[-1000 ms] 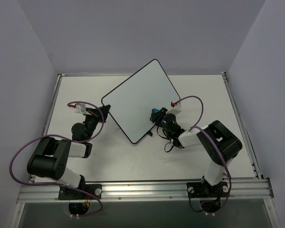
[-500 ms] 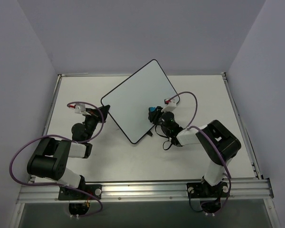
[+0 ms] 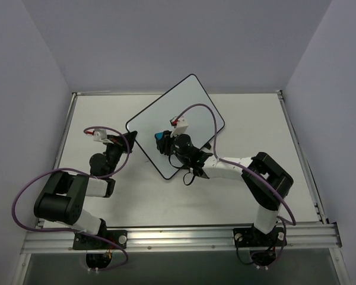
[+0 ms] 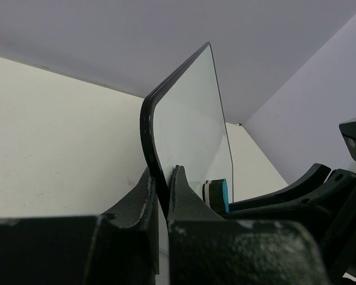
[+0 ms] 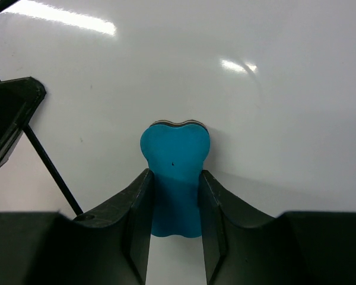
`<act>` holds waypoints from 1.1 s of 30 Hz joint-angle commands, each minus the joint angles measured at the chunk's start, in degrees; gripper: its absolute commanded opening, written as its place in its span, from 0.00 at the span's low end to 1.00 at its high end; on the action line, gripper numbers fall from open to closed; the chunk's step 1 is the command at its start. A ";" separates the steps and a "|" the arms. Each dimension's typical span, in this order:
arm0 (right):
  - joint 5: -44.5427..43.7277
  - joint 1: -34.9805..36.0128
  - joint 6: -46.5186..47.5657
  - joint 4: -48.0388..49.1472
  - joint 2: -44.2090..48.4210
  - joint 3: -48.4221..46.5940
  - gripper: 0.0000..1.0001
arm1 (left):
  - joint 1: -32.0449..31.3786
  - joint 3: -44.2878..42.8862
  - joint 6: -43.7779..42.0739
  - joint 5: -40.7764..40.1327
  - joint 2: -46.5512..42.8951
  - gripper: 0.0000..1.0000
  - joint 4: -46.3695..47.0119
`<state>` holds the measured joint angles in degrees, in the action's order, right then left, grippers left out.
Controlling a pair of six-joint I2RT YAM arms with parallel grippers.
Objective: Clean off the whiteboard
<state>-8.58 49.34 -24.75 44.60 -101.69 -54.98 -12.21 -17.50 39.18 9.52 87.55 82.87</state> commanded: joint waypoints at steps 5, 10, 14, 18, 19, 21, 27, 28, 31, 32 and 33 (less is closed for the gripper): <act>5.24 5.32 1.90 -10.14 -5.97 -8.28 0.00 | -1.77 1.24 -14.22 9.99 1.13 0.02 -3.42; 4.36 5.94 2.69 -12.95 -6.94 -11.90 0.00 | -1.77 1.15 -14.31 10.08 1.22 0.02 -3.51; 2.87 5.59 2.69 -15.32 -7.64 -14.62 0.00 | -1.77 1.15 -14.39 10.08 1.22 0.02 -3.42; -0.29 5.24 2.96 -21.38 -9.58 -19.45 0.00 | -1.77 1.15 -14.39 10.26 1.31 0.02 -3.33; -0.30 4.54 2.78 -21.92 -9.84 -20.42 0.00 | -1.77 1.15 -14.39 10.17 1.31 0.02 -3.33; -0.47 3.92 2.25 -22.45 -9.76 -20.78 0.00 | -1.86 1.24 -14.39 10.26 1.13 0.02 -3.33; -1.27 -0.55 1.99 -23.33 -6.07 -18.15 0.00 | -1.86 1.15 -14.48 10.26 1.05 0.02 -3.51; -0.48 -1.87 1.82 -22.98 -4.93 -17.19 0.00 | -1.86 1.15 -14.48 10.26 0.96 0.02 -3.59; 1.62 -7.92 1.90 -22.80 -2.30 -14.02 0.00 | -1.86 0.97 -14.48 10.34 1.13 0.02 -3.77; 2.16 -8.64 2.25 -22.89 -1.07 -12.62 0.00 | -1.86 0.89 -14.39 10.26 1.13 0.02 -3.77; 2.34 -9.08 2.60 -22.98 0.16 -11.91 0.00 | -1.86 0.97 -14.39 10.17 1.13 0.02 -3.77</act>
<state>-5.30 45.87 -22.85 25.89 -104.40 -70.35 -12.16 -17.52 39.18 9.65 87.64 82.61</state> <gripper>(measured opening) 0.283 0.079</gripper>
